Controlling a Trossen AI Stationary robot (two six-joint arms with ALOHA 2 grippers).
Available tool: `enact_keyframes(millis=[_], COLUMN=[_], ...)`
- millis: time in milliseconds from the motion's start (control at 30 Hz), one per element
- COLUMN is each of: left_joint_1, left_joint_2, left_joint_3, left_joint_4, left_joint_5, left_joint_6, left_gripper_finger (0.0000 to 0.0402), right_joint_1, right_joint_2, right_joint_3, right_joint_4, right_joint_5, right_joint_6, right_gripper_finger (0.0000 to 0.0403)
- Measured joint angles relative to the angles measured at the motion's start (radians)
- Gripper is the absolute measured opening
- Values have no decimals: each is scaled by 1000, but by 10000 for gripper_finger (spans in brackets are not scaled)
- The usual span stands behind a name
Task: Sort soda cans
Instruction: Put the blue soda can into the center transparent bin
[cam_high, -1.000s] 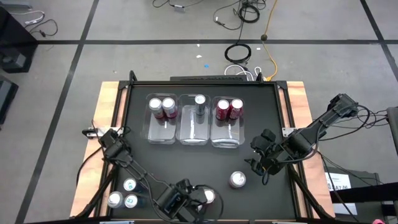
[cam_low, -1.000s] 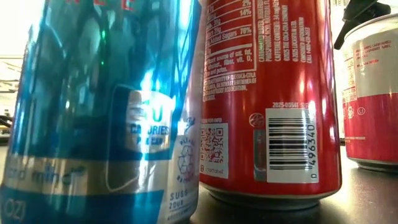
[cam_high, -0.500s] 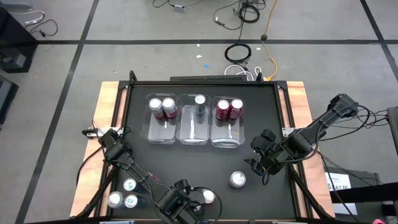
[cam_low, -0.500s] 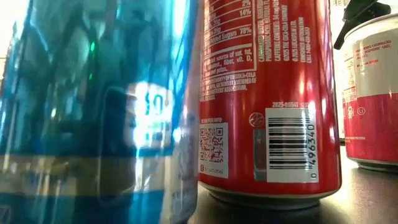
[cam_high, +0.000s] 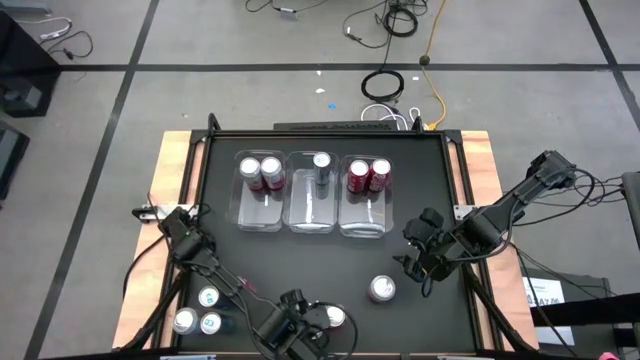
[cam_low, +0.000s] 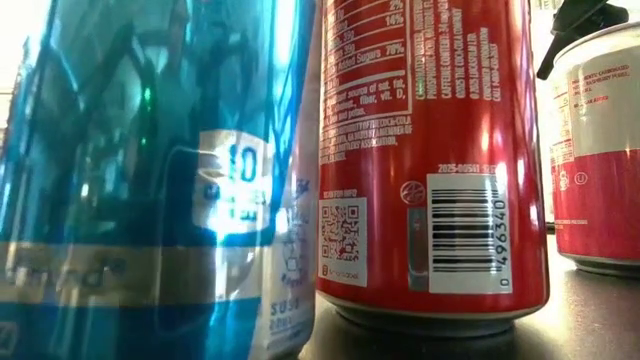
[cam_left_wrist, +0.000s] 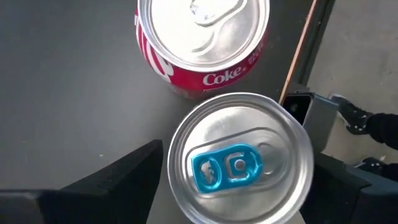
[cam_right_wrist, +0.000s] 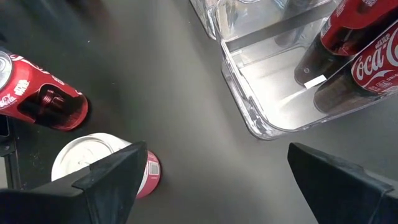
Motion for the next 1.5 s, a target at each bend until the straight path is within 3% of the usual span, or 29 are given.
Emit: enact_keyframes(millis=[233,567,933,1233,1500], left_joint_1=[0,1,8,43,117], left_joint_2=[2,1,-9,-57,-104], left_joint_3=[0,0,6,6,7], left_joint_4=[-1,-1,-26,-142,-270], left_joint_5=[0,-1,41,70,65], left_joint_6=[-6,-8,-121,-289,-307], left_gripper_finger=[314,255,251,252,255], right_joint_1=[0,0,0,0,0], right_joint_2=[0,0,0,0,0], right_joint_3=[0,0,0,0,0], right_joint_4=[0,0,25,40,43], right_joint_5=[0,0,0,0,0], right_joint_6=[-2,0,-2,-3,-10], right_gripper_finger=[382,382,382,382,382])
